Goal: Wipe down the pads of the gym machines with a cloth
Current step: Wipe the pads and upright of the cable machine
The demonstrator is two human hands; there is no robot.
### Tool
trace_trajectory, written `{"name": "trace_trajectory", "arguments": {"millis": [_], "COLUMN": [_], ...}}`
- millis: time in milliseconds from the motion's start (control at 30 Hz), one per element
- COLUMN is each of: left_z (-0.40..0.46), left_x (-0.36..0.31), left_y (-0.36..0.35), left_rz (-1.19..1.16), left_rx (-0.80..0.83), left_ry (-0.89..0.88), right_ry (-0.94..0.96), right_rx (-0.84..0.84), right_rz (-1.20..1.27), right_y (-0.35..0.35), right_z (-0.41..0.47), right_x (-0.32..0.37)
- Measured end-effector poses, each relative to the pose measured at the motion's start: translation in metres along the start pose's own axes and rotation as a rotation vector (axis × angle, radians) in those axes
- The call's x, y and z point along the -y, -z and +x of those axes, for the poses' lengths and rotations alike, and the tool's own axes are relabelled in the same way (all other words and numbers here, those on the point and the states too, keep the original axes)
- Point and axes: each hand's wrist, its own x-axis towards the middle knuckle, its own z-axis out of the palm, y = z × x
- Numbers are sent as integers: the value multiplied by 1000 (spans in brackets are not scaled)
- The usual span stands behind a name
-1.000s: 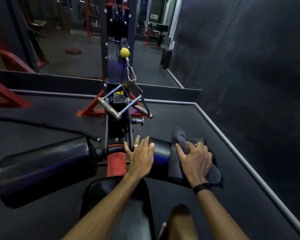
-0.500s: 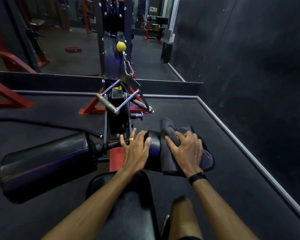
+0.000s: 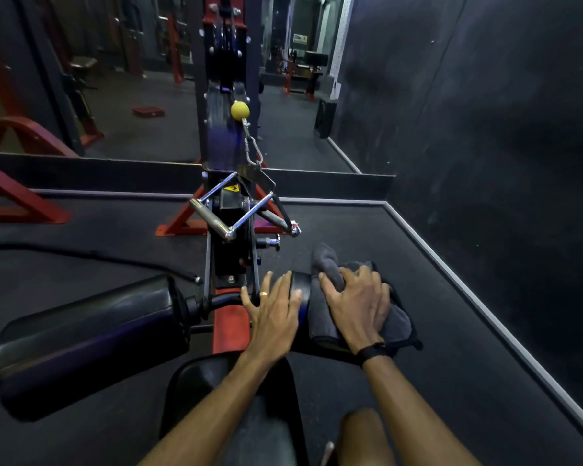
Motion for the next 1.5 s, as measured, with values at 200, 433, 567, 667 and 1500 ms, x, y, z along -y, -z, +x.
{"name": "trace_trajectory", "arguments": {"millis": [200,433,567,667,1500], "left_z": [-13,32,41,31,31], "left_x": [16,-20,-36,-28,-31], "left_y": [4,12,7,5,2], "left_rz": [40,-71,-5,-6,-70], "left_rx": [-48,64,103,60,19], "left_ry": [-83,148,184,134,184], "right_ry": [180,7,-65,-111,-170], "right_rx": [-66,-103,-87,-69,-45], "right_rz": [68,59,59,31,49], "right_y": [-4,13,19,17,24], "right_z": [-9,-10,-12,-5,-3], "right_x": [10,-73,-82,-69,-82]}}
